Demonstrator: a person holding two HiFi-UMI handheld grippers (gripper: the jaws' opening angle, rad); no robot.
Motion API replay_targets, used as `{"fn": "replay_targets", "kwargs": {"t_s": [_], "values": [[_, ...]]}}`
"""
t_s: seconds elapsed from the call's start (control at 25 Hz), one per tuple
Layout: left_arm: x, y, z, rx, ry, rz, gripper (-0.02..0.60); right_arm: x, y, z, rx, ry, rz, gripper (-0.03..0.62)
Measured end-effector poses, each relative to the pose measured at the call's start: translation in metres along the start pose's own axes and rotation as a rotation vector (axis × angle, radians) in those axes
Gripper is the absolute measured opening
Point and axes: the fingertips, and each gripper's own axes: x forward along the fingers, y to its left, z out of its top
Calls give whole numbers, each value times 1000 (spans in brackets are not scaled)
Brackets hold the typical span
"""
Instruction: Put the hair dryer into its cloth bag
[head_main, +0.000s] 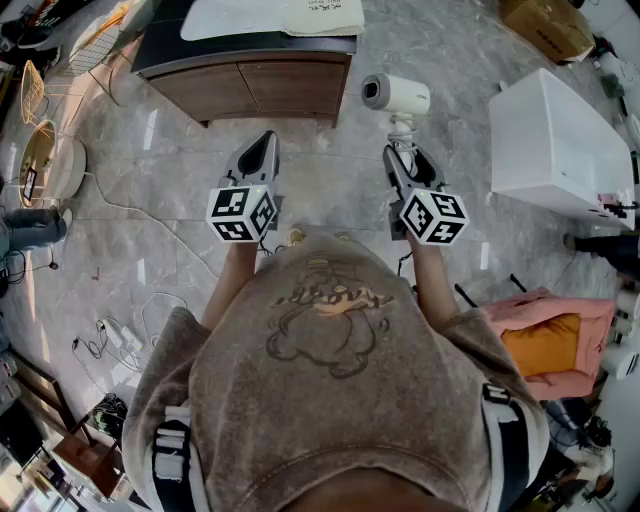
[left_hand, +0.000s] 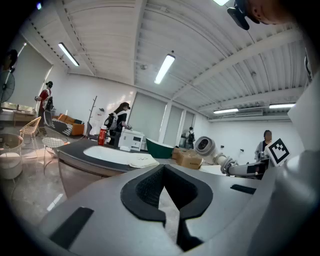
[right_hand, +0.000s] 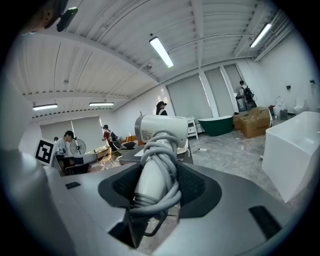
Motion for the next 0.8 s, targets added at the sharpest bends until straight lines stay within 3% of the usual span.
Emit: {"fn": "replay_targets", "kwargs": {"t_s": [0.36,0.8], "values": [[-7,16,4,7,-1,-29,18,1,23,-9,45,-4,-6,222],[-1,37,3,56,7,-131,18,11,44,-33,67,-22,-66,222]]}}
